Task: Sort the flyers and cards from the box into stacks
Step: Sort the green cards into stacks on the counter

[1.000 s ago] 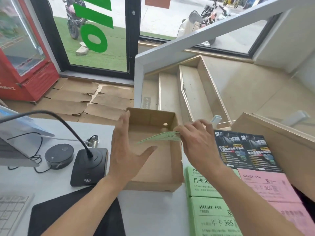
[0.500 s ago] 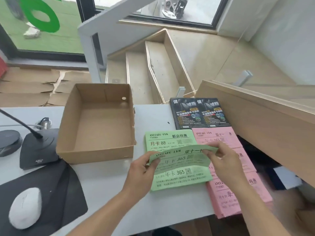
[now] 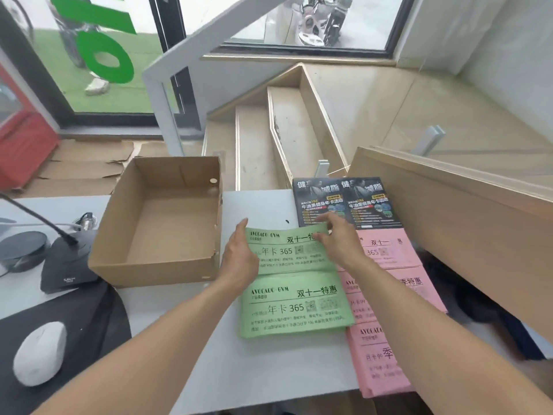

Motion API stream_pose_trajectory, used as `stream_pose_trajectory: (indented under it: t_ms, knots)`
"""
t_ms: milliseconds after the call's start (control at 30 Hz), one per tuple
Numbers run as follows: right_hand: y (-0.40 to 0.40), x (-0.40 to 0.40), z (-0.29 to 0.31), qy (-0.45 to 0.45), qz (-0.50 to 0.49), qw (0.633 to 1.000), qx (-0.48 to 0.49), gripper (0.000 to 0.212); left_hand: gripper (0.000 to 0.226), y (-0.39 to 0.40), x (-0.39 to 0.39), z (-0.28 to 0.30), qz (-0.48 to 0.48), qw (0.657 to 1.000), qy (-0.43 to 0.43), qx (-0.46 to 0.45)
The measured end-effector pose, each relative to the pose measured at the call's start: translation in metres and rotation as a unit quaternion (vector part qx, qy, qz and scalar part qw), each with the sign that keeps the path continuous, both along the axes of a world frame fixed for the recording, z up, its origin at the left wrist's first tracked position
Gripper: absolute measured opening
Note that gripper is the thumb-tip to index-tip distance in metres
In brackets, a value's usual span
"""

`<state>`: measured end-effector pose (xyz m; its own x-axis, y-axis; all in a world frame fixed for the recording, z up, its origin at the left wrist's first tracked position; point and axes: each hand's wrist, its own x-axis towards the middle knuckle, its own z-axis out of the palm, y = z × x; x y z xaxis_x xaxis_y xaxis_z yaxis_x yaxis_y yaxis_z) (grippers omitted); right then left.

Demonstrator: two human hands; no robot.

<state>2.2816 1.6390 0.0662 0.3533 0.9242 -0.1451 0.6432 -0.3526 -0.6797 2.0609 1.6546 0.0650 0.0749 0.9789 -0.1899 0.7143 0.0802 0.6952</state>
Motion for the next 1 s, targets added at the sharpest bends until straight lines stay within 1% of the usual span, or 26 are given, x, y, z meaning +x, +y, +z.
stream_pose_trajectory:
  t_ms: [33,133,233,300,367,400,433,500,567,600,667,700,800,833,867,900,933,967,1000]
  knots:
    - [0.002,0.000,-0.004,-0.011,0.005,1.000,-0.011,0.030,0.080,0.002,0.001,-0.003,0.000,1.000,0.007,-0.005]
    - [0.001,0.002,-0.011,-0.042,0.011,0.999,-0.022,0.037,0.080,0.001,-0.001,-0.017,-0.007,1.000,-0.013,-0.026]
    - [-0.004,0.005,-0.017,-0.118,0.012,0.993,-0.003,0.046,0.080,-0.007,-0.005,-0.023,-0.021,0.999,-0.010,-0.039]
    - [-0.010,0.003,-0.019,-0.166,0.027,0.985,0.049,0.040,0.077,-0.013,-0.006,-0.026,-0.031,0.999,0.004,-0.033]
    - [-0.017,-0.005,-0.022,-0.186,0.080,0.974,0.101,0.027,0.068,-0.020,-0.006,-0.032,-0.053,0.998,0.036,0.000]
    - [-0.020,-0.011,-0.024,-0.197,0.112,0.968,0.107,0.024,0.062,-0.023,-0.005,-0.035,-0.067,0.996,0.056,0.025]
    - [-0.024,-0.016,-0.027,-0.204,0.140,0.964,0.097,0.023,0.054,-0.027,-0.004,-0.039,-0.074,0.994,0.072,0.042]
    - [-0.030,-0.022,-0.033,-0.224,0.179,0.957,0.044,0.025,0.041,-0.031,-0.002,-0.043,-0.071,0.992,0.091,0.048]
    - [-0.034,-0.021,-0.037,-0.239,0.195,0.951,0.001,0.027,0.040,-0.033,-0.003,-0.045,-0.070,0.992,0.102,0.039]
    - [-0.035,-0.020,-0.037,-0.234,0.189,0.954,0.004,0.027,0.041,-0.034,-0.004,-0.045,-0.072,0.992,0.099,0.042]
    - [-0.034,-0.020,-0.034,-0.217,0.166,0.961,0.031,0.028,0.045,-0.036,-0.006,-0.044,-0.080,0.991,0.079,0.070]
    - [-0.033,-0.021,-0.031,-0.222,0.164,0.961,0.028,0.028,0.046,-0.038,-0.009,-0.042,-0.089,0.990,0.068,0.089]
    - [-0.027,-0.027,-0.025,-0.256,0.181,0.949,-0.033,0.027,0.039,-0.043,-0.018,-0.034,-0.099,0.987,0.017,0.124]
    - [-0.023,-0.032,-0.022,-0.242,0.175,0.954,-0.028,0.027,0.035,-0.045,-0.023,-0.030,-0.094,0.985,-0.002,0.146]
    - [-0.019,-0.040,-0.017,-0.207,0.166,0.964,-0.010,0.026,0.032,-0.045,-0.030,-0.026,-0.087,0.980,-0.016,0.177]
    - [-0.013,-0.051,-0.012,-0.147,0.160,0.976,0.005,0.027,0.029,-0.045,-0.038,-0.022,-0.077,0.974,-0.024,0.212]
    - [-0.007,-0.066,-0.006,-0.067,0.156,0.985,0.012,0.029,0.026,-0.044,-0.046,-0.016,-0.065,0.967,-0.025,0.245]
    - [-0.001,-0.083,0.001,0.022,0.153,0.988,0.005,0.034,0.025,-0.043,-0.055,-0.011,-0.052,0.961,-0.021,0.272]
    - [0.004,-0.103,0.008,0.105,0.149,0.983,-0.011,0.043,0.024,-0.041,-0.065,-0.005,-0.037,0.956,-0.013,0.292]
